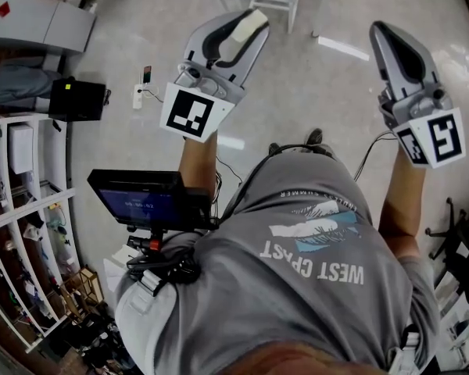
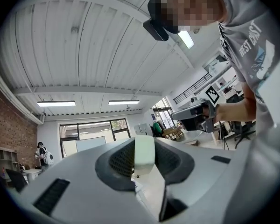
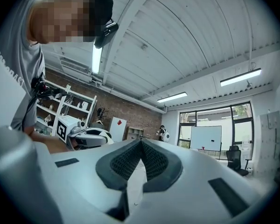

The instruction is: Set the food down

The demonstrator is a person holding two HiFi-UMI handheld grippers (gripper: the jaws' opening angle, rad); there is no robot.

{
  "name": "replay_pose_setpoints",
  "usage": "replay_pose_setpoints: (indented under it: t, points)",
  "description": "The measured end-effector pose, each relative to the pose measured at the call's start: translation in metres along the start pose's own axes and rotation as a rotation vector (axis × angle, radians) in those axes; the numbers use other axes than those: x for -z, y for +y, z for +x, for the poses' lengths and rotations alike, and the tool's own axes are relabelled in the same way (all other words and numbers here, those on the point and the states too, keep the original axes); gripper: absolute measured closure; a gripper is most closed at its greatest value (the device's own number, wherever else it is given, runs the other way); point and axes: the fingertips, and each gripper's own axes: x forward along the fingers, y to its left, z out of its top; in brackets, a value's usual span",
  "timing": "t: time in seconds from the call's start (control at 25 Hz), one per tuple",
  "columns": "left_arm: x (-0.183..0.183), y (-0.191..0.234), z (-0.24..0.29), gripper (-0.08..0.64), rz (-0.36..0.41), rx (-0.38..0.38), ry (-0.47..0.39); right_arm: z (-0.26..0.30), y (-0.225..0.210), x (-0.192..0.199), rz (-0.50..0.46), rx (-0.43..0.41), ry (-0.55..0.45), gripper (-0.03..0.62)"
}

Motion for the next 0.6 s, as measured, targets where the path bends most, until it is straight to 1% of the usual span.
replay_pose_setpoints:
  t: [0.16,0.32,0.44,0.6]
  points:
    - [-0.007,0.009,0.014,0.454,-0.012,-0.022,-0.001,0.01,-0.012,-0.009,0.0,-0.023,0.004,0.588]
    - [-0.02,0.018,0.038,0.453,-0.007,-0.037,0.012,0.021,-0.036,-0.024,0.0,-0.051,0.011,0.588]
    - [-0.014,0.019,0.058,0.454,-0.009,-0.058,0.012,0.024,-0.055,-0.018,0.005,-0.074,0.014,0.588]
    - [0.001,0.008,0.083,0.454,-0.001,-0.074,0.022,0.019,-0.077,0.002,0.015,-0.102,0.008,0.588]
